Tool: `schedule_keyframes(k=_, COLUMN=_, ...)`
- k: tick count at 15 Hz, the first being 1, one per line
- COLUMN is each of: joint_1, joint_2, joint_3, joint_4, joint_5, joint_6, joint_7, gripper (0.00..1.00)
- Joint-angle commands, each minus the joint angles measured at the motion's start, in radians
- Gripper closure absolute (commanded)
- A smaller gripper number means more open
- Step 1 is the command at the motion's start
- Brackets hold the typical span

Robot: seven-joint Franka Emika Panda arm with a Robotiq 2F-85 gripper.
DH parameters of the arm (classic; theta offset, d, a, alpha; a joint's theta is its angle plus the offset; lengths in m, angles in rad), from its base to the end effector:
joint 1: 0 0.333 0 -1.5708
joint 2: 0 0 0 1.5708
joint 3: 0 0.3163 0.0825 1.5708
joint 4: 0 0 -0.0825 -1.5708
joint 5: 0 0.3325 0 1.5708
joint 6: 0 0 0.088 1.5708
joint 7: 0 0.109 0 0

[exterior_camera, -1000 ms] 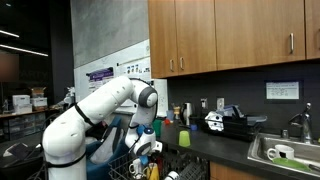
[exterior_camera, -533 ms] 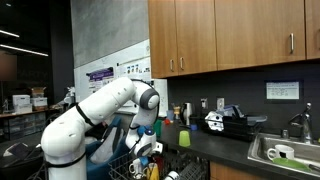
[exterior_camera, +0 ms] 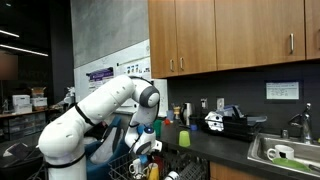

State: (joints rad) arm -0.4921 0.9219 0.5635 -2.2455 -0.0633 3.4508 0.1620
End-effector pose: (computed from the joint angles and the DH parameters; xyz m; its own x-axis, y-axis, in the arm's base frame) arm 0.5227 0.0461 0.1119 0.8916 -0.3584 0.2766 -0.1987 -0.8588 -0.4723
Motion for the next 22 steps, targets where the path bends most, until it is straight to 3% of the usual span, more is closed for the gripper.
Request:
schedule_keyframes(k=1, joint_1=-0.034, joint_2=-0.081, joint_3=0.043, joint_4=-0.061, joint_5=-0.021, joint_6=-0.031, joint_7=0.034, gripper=0.98)
schedule_keyframes(k=11, joint_1=-0.057, joint_2=-0.158, joint_3=0.099, joint_4=-0.085, joint_5=-0.009, joint_6=-0.091, joint_7=0.024, gripper=0.99)
schedule_keyframes(k=12, joint_1=-0.052, joint_2=-0.159, joint_3=0.096, joint_4=-0.082, joint_5=-0.006, joint_6=-0.098, joint_7=0.020, gripper=0.74)
schedule_keyframes(k=15, joint_1=0.012, joint_2=-0.185, joint_3=0.046, joint_4=-0.072, joint_5=0.014, joint_6=-0.095, joint_7=0.007, gripper=0.66)
schedule_keyframes(k=19, joint_1=0.135, joint_2=-0.232, joint_3=-0.052, joint_4=-0.071, joint_5=0.019, joint_6=-0.072, joint_7=-0.015, gripper=0.38)
schedule_keyframes(k=22, joint_1=0.321, joint_2=-0.299, joint_3=-0.212, joint_4=-0.073, joint_5=0.056, joint_6=-0.096, joint_7=-0.026, gripper=0.18)
